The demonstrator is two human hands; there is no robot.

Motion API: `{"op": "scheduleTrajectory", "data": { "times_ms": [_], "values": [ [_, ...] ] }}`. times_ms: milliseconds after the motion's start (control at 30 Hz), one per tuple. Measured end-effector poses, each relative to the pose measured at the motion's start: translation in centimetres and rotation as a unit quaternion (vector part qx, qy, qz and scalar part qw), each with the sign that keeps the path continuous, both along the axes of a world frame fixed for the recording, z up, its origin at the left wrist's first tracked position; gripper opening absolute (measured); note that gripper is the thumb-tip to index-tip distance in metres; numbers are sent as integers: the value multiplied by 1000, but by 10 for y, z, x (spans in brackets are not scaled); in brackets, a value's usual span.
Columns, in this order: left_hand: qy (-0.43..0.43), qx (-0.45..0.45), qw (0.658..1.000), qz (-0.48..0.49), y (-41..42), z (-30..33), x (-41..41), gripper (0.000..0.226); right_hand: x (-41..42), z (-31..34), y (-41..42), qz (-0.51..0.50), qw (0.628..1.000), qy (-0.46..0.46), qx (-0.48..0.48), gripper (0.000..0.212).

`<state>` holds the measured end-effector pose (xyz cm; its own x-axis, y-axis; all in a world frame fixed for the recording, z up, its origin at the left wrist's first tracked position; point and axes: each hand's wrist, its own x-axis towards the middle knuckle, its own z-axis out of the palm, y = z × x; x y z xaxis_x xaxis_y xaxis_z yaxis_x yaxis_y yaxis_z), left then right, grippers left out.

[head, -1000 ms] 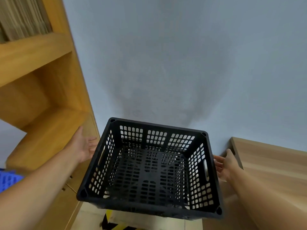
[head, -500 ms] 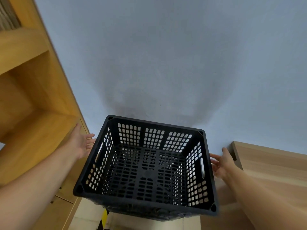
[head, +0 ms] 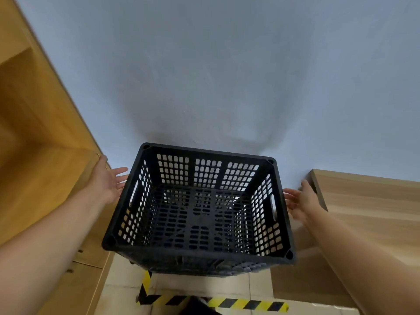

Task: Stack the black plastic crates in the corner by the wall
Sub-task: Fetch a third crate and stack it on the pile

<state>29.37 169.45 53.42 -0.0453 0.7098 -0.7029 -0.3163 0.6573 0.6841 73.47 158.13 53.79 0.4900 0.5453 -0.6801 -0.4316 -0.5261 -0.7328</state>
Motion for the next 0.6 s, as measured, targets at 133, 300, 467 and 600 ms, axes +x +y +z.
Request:
{"op": "scheduleTrajectory", "data": {
  "times_ms": [133, 300, 467, 600],
  "values": [
    [20, 9, 999, -35, -2, -4, -4, 82, -3, -2, -7, -16, 1000, 4, 16, 66],
    [134, 65, 981, -126, -23, -18, -6, 62, -11, 1, -13, -21, 999, -11, 28, 66],
    [355, 175, 868, -299, -63, -38, -3, 44, -30, 1, -39, 40, 993, -107, 28, 48],
    [460, 212, 797, -330, -92, -56, -2, 61, -49, -17, -64, 113, 960, -254, -42, 41]
  ]
}}
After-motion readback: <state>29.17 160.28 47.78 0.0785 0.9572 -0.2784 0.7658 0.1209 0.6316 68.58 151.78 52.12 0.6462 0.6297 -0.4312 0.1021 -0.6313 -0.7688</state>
